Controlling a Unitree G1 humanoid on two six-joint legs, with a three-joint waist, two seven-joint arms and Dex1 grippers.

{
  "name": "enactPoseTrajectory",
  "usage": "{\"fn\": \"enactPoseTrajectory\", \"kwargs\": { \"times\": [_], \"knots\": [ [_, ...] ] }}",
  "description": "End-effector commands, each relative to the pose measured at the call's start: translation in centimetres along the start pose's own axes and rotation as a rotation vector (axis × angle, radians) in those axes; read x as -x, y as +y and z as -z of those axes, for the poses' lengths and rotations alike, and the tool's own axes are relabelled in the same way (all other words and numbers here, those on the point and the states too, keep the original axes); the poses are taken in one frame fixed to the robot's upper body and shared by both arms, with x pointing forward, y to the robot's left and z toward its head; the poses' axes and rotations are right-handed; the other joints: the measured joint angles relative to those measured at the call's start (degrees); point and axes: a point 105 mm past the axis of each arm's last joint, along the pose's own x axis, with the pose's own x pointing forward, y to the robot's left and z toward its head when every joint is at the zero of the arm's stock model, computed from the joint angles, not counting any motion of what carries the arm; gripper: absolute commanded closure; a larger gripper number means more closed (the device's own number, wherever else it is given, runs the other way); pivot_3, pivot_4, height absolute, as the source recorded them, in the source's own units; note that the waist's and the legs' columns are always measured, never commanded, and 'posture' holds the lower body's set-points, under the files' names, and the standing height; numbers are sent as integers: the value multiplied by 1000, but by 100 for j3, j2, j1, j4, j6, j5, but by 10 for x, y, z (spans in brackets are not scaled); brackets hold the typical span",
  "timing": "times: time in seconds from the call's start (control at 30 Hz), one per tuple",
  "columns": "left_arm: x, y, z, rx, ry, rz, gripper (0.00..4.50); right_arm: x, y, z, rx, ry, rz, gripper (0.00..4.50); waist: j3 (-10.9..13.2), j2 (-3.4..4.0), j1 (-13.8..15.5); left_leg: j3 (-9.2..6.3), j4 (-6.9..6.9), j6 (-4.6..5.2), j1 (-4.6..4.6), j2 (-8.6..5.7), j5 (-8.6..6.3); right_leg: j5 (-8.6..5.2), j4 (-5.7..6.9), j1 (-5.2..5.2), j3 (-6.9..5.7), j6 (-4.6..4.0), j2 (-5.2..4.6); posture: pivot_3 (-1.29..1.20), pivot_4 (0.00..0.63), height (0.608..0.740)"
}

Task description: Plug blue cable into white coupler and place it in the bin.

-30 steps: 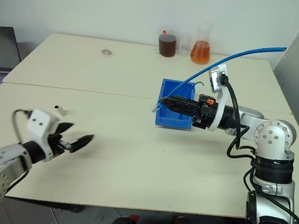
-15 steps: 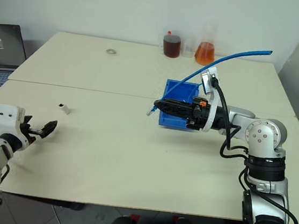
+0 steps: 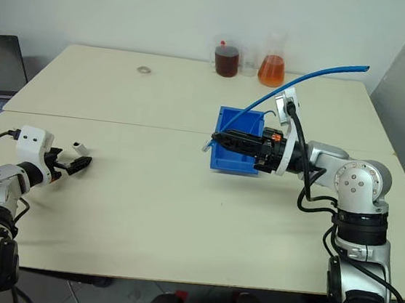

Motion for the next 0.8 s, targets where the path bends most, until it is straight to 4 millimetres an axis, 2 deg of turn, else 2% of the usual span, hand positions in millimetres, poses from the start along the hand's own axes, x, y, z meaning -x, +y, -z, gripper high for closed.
{"fn": "enactPoseTrajectory", "kwargs": {
  "times": [0.03,0.23,0.57,0.7,0.8],
  "knots": [
    [-2,-2,-9,-17,-14,30,58,4,10,-10,45,-29,-17,4425,0,0,-4,0,0,0,-1,0,0,0,0,0,-1,0,0,0,150,740],
    [-10,-14,-12,2,-17,77,58,6,10,-10,45,-30,-7,4425,0,0,-2,-1,2,0,-1,-1,0,0,2,0,-1,0,0,0,150,740],
    [-17,-19,-12,-20,14,71,58,7,9,-11,46,-32,2,4425,0,0,-7,-1,3,0,0,-1,0,0,4,0,-1,0,0,0,150,740],
    [-15,-17,-8,-25,27,65,609,8,9,-12,48,-34,7,4425,0,0,-7,-2,5,0,0,-1,0,0,6,0,-1,0,0,0,150,740],
    [-13,-15,-5,-32,38,60,1236,9,8,-12,47,-34,11,4425,0,0,-17,-2,5,0,1,-1,0,0,8,0,-1,0,0,0,150,740]
  ]
}}
